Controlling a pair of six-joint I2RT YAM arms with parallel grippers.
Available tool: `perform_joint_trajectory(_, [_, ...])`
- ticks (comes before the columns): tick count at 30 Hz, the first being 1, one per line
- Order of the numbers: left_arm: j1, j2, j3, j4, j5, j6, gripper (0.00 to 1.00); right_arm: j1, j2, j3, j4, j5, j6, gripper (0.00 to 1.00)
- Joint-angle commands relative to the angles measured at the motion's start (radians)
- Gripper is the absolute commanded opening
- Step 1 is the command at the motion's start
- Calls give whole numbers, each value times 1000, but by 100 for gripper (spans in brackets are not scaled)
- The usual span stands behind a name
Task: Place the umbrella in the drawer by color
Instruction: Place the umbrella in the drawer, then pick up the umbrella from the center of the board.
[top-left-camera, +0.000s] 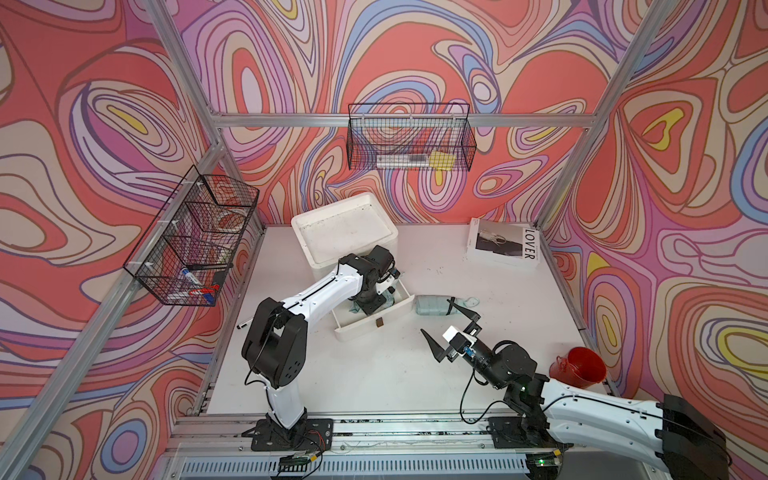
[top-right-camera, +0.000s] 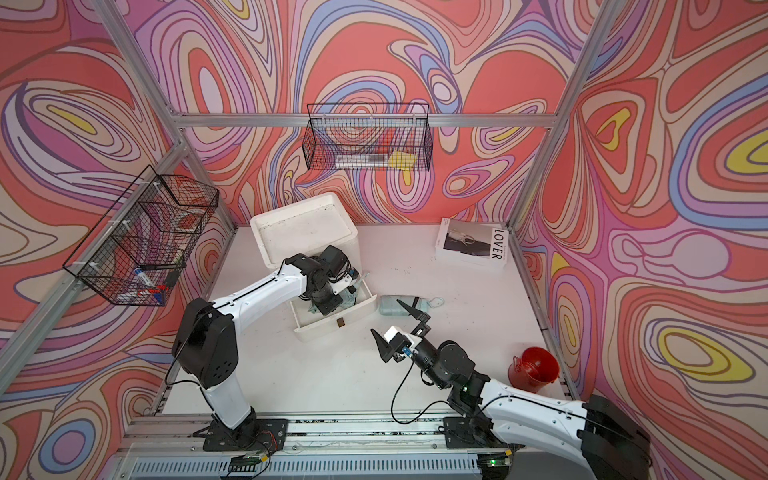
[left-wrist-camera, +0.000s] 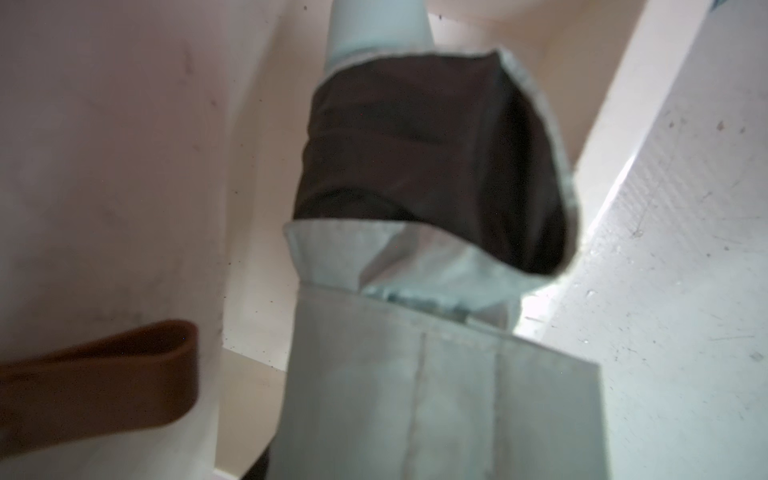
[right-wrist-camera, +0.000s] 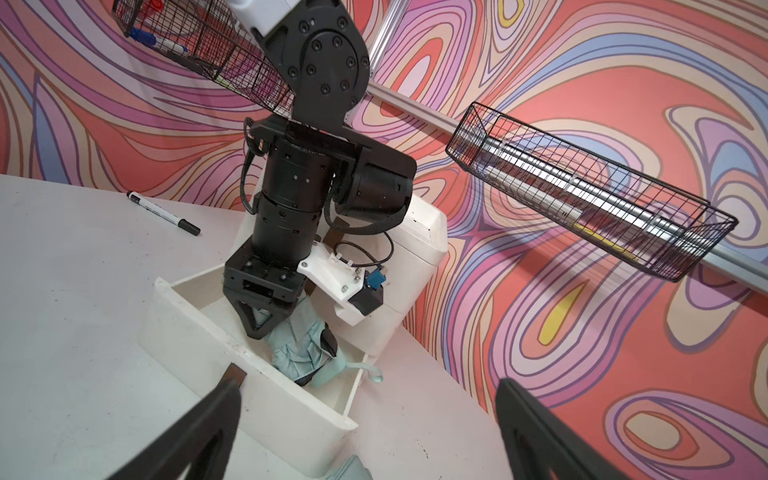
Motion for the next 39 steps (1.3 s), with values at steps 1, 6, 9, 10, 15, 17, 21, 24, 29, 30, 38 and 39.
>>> perform_joint_trajectory(1, [0,-1,-13,1,1,25,53,4,6,20,26,39,31,98])
perform_joint_trajectory(6, [3,41,19,8,-79,-13,68,4,11,17,36,59,34,98])
perform_joint_trajectory(9, [3,35,40,8,-78,-41,75,4,25,16,41,69,40,98])
perform_joint_trajectory(10, [3,22,41,15,-71,-48,77,4,32,15,47,74,42,98])
perform_joint_trajectory(15, [2,-75,37,62,5,-94,84,4,93,43,53,151,95,98])
perform_joint_trajectory(17, [2,-121,30,91,28,-118,86,4,131,62,53,188,123,98])
perform_joint_trajectory(21, [1,-226,16,160,49,-175,86,2,222,98,84,344,262,98])
perform_joint_trajectory(24, [0,-325,-19,238,61,-229,88,-15,274,156,-3,597,499,98])
perform_joint_trajectory(29, [-9,-522,-158,445,48,-306,91,-174,290,323,-513,506,924,98])
perform_joint_trajectory(30, [-10,-561,-190,492,37,-325,94,-207,300,346,-587,475,1017,98])
perform_joint_trajectory(38, [-12,-725,-332,641,-79,-433,99,-249,511,526,-906,322,1606,97])
perform_joint_trajectory(39, [-12,-733,-330,640,-102,-440,99,-249,547,577,-969,296,1670,96])
